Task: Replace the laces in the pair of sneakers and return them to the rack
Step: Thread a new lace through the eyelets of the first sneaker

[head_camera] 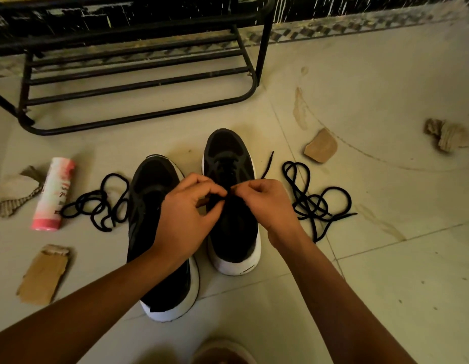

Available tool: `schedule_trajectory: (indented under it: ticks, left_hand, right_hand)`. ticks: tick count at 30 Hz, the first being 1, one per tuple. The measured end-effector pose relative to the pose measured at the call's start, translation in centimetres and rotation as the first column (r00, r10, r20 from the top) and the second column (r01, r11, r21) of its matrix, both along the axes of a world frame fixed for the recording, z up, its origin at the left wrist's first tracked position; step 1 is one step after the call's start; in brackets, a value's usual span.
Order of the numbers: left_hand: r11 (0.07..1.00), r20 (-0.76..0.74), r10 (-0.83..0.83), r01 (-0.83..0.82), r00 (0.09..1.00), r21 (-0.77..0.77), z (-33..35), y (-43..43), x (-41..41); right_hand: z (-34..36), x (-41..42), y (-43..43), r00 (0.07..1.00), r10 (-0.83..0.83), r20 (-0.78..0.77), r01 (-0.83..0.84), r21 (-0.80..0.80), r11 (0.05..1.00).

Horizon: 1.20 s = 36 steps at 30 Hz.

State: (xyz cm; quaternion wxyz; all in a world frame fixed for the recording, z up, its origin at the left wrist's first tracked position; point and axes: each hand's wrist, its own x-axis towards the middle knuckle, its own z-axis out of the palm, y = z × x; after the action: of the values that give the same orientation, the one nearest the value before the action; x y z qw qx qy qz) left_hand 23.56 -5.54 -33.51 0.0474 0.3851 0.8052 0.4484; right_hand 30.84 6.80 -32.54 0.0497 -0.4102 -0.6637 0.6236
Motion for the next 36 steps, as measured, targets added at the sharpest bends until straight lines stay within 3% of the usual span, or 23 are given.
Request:
schedule_trajectory:
  ticks: [2,5,10,12,15,18,23,26,28,33,36]
  left_hand:
    - [1.000,0.034,0.009,-0.010,0.999,0.018,0.2,0.1,0.1]
    - [0.999,0.080,0.019,-0.023,0.997,0.042,0.3,0.2,0.0]
    - [0.996,0.208,0.039,-0.055,0.977,0.072,0.4,0.1,0.1]
    - [0.992,0.258,0.064,-0.089,0.964,0.085,0.5,0.3,0.0]
    - [0.987,0.335,0.109,-0.141,0.936,0.072,0.3,0.5,-0.3]
    - [0.982,0.430,0.128,-0.174,0.894,0.071,0.0,0.6,-0.5]
    - [0.972,0.543,0.110,-0.204,0.833,0.116,0.6,0.8,-0.4]
    - [0.964,0.578,0.097,-0.221,0.810,0.149,1.3,1.2,-0.5]
    - [0.953,0.646,0.098,-0.259,0.757,0.159,1.9,1.6,-0.5]
    - [0.890,0.834,0.145,-0.439,0.532,0.126,3.1,2.5,-0.7]
    - [0.833,0.899,0.103,-0.531,0.425,0.155,4.2,2.8,-1.2]
  right_hand:
    - [0.0,0.5,0.1,0.992,0.092,-0.085,-0.076,0.172,0.982]
    - [-0.3,0.9,0.3,0.956,0.290,-0.043,-0.241,0.448,0.861]
    - [-0.2,1.0,1.0,0.958,0.261,-0.121,-0.174,0.480,0.860]
    - [0.0,1.1,1.2,0.954,0.227,-0.195,-0.135,0.396,0.908]
    - [0.3,1.3,1.1,0.948,0.108,-0.301,-0.082,0.097,0.992]
    - [0.5,1.5,1.1,0.938,-0.018,-0.346,-0.021,-0.108,0.994]
    - [1.5,1.8,3.1,0.882,-0.181,-0.435,0.111,-0.180,0.977]
    - [3.0,2.1,4.9,0.854,-0.202,-0.480,0.175,-0.101,0.979]
    - [3.8,2.4,5.8,0.818,-0.256,-0.515,0.219,-0.133,0.967]
    - [3.7,2.7,7.2,0.607,-0.617,-0.500,0.296,-0.578,0.760]
    - [2.8,2.5,6.9,0.663,-0.622,-0.418,0.391,-0.515,0.763]
